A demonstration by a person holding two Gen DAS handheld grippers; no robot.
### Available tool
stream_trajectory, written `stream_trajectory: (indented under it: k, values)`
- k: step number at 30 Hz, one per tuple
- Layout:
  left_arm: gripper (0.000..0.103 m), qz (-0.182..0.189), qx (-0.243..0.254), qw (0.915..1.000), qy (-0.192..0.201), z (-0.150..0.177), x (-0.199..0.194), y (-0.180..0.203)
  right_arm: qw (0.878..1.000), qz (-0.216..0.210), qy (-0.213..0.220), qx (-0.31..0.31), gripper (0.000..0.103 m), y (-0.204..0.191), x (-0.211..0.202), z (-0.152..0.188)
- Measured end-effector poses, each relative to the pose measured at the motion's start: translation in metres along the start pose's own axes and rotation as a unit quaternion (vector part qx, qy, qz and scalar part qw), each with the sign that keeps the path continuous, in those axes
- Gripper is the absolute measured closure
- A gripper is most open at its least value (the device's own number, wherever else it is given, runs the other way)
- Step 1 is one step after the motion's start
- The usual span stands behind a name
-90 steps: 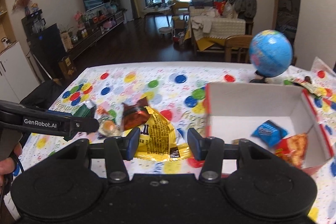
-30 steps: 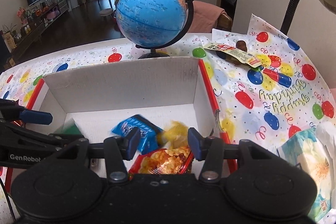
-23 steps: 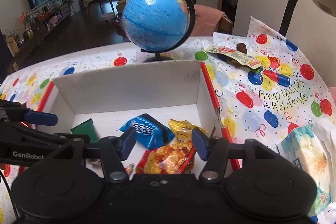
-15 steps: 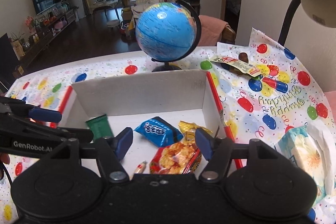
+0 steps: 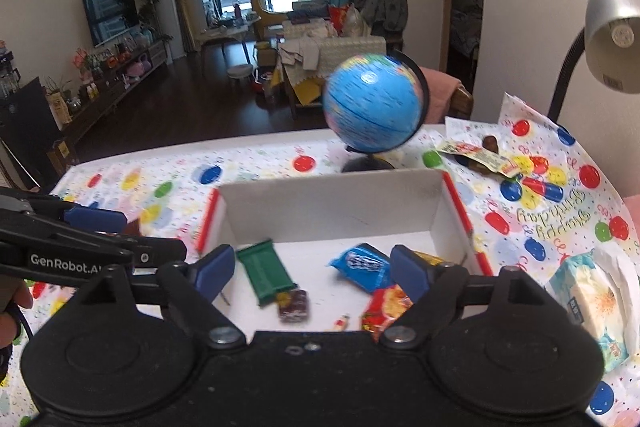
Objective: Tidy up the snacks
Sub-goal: 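Withdraw both tools from the box back over the snack pile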
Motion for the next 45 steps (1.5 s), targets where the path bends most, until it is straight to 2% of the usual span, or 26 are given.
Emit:
stream_trajectory:
  k: [4, 9, 15, 19, 27, 36, 45]
  values:
    - [0.022, -0.003, -0.011, 0.9998, 0.015, 0.001, -0.020, -0.016, 1.000, -0.018, 0.009, 0.006, 0.016, -0.018, -0.007, -0.006]
    - [0.020, -0.019, -0.022, 0.9987, 0.041, 0.003, -0.044, -0.042, 0.999, -0.035, 0.017, 0.006, 0.008, -0.047, -0.012, -0.012]
    - [0.019, -0.039, -0.044, 0.9972, 0.044, 0.008, -0.061, -0.083, 0.998, -0.055, 0.021, 0.010, 0.001, -0.082, -0.008, -0.019]
    - [0.019, -0.053, -0.065, 0.9955, 0.045, 0.012, -0.069, -0.113, 0.996, -0.083, 0.029, 0.009, 0.000, -0.107, -0.003, -0.022]
    - [0.019, -0.074, -0.105, 0.9906, 0.048, 0.022, -0.085, -0.175, 0.995, -0.099, 0.016, -0.005, 0.000, -0.149, 0.013, -0.023]
    - [0.019, -0.108, -0.150, 0.9822, 0.032, 0.039, -0.077, -0.236, 0.992, -0.122, -0.008, -0.034, 0.001, -0.192, 0.039, -0.020]
    - [0.019, -0.142, -0.186, 0.9723, 0.003, 0.054, -0.052, -0.286, 0.982, -0.164, -0.043, -0.083, 0.006, -0.238, 0.074, -0.012]
Point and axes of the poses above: each gripper's, at about its wrist camera, not at the fingertips, and x roughly the way its jaws point, y to its right, z to its underside, the point moved 6 cm from there along x, roughly the way its jaws point, and after that the axes turned 14 degrees about -x, right-handed, at the moved point
